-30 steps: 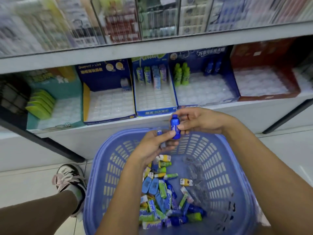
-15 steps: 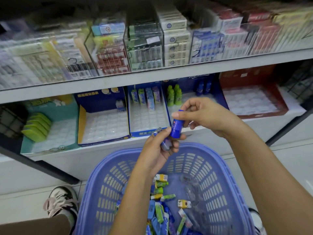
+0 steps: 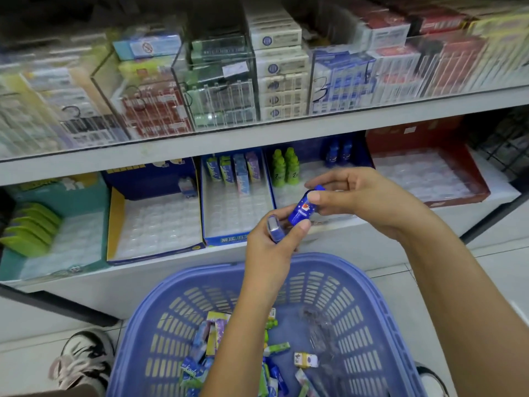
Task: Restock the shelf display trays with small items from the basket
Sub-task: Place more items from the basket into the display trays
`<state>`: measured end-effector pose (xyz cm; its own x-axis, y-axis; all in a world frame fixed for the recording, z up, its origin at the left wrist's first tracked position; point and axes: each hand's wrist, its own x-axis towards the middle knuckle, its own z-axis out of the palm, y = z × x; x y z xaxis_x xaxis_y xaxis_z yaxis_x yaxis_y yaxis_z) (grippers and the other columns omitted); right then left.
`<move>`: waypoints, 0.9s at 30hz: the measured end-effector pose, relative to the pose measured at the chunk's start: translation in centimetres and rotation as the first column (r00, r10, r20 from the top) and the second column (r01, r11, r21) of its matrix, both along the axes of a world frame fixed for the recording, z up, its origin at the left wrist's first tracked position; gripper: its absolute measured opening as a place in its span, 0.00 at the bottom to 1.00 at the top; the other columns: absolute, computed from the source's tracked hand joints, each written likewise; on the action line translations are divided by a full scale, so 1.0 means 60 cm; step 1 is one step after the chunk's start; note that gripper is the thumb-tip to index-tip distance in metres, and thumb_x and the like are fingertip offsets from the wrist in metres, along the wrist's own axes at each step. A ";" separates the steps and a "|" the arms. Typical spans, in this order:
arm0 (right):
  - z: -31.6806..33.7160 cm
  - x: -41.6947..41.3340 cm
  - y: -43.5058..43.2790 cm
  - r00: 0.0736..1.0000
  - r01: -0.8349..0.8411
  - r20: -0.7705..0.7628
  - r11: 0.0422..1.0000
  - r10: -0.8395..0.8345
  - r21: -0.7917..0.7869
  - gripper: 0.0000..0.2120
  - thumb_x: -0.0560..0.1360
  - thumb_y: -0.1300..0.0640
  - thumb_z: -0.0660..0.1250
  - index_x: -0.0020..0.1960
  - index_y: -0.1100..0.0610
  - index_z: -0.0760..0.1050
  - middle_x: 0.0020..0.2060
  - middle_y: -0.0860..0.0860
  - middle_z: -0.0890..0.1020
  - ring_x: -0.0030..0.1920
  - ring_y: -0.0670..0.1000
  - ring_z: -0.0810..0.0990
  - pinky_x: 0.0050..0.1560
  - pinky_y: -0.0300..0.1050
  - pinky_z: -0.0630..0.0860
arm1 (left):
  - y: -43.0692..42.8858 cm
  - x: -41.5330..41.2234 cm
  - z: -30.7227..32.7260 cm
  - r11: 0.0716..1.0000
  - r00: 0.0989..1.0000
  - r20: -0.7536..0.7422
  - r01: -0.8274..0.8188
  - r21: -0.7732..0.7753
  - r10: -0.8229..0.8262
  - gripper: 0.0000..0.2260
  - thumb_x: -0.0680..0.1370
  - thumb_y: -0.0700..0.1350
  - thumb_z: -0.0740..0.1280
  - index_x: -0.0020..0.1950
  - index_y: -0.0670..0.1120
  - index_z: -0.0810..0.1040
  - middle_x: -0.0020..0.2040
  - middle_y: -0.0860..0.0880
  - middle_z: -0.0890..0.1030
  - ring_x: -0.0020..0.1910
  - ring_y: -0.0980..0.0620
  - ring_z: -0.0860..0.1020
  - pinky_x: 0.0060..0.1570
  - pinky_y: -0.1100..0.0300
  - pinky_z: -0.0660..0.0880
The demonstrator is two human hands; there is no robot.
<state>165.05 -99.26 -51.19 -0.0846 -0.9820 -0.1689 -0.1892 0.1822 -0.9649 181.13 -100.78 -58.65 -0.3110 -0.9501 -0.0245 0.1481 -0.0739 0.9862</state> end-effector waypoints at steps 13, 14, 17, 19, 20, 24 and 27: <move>-0.017 -0.081 -0.123 0.815 0.256 -0.457 0.929 -0.356 -0.268 0.07 0.67 0.57 0.76 0.42 0.54 0.78 0.40 0.49 0.80 0.40 0.46 0.77 0.39 0.32 0.70 | -0.005 -0.017 0.003 0.977 0.996 0.083 -0.048 0.208 0.031 0.22 0.73 0.63 0.62 0.47 0.44 0.77 0.27 0.52 0.77 0.22 0.57 0.69 0.21 0.65 0.66; -0.023 -0.090 -0.139 0.799 0.244 -0.489 0.933 -0.349 -0.266 0.07 0.68 0.56 0.75 0.42 0.54 0.78 0.39 0.48 0.79 0.40 0.45 0.75 0.38 0.30 0.68 | -0.004 -0.015 0.002 0.973 0.996 0.082 -0.047 0.227 0.029 0.23 0.73 0.65 0.60 0.47 0.45 0.78 0.26 0.53 0.75 0.22 0.57 0.68 0.20 0.65 0.64; -0.041 -0.112 -0.177 0.754 0.175 -0.593 0.957 -0.281 -0.231 0.16 0.71 0.54 0.73 0.57 0.58 0.77 0.49 0.49 0.78 0.50 0.48 0.75 0.45 0.27 0.66 | -0.011 -0.011 0.001 0.949 0.999 0.046 -0.040 0.314 0.027 0.22 0.79 0.61 0.54 0.45 0.46 0.78 0.25 0.51 0.74 0.21 0.56 0.67 0.19 0.66 0.61; -0.051 -0.121 -0.196 0.678 0.130 -0.704 0.977 -0.213 -0.170 0.18 0.72 0.53 0.71 0.60 0.57 0.76 0.56 0.54 0.79 0.57 0.55 0.75 0.53 0.39 0.68 | -0.019 -0.009 0.002 0.924 0.999 -0.026 -0.014 0.383 0.025 0.22 0.81 0.58 0.52 0.44 0.44 0.77 0.25 0.50 0.73 0.20 0.56 0.67 0.19 0.66 0.60; -0.054 -0.125 -0.204 0.647 0.106 -0.743 0.985 -0.171 -0.134 0.18 0.73 0.52 0.70 0.61 0.56 0.75 0.58 0.55 0.79 0.58 0.57 0.75 0.55 0.44 0.70 | -0.021 -0.008 0.002 0.916 0.998 -0.058 0.003 0.402 0.023 0.22 0.82 0.57 0.51 0.45 0.44 0.77 0.26 0.49 0.73 0.20 0.55 0.67 0.19 0.66 0.60; -0.055 -0.129 -0.217 0.632 0.026 -0.772 0.997 -0.075 -0.075 0.18 0.73 0.53 0.69 0.62 0.54 0.75 0.58 0.55 0.79 0.57 0.57 0.77 0.55 0.46 0.73 | -0.022 -0.004 0.006 0.912 0.984 -0.178 0.069 0.404 0.005 0.23 0.82 0.53 0.49 0.48 0.40 0.78 0.28 0.48 0.72 0.23 0.55 0.67 0.20 0.66 0.60; -0.056 -0.129 -0.219 0.604 -0.001 -0.796 0.999 -0.031 -0.039 0.20 0.73 0.54 0.69 0.64 0.54 0.74 0.61 0.54 0.78 0.60 0.57 0.76 0.58 0.46 0.72 | -0.018 -0.004 0.008 0.904 0.973 -0.230 0.103 0.415 -0.005 0.21 0.81 0.47 0.48 0.52 0.38 0.78 0.31 0.47 0.72 0.25 0.54 0.66 0.21 0.65 0.61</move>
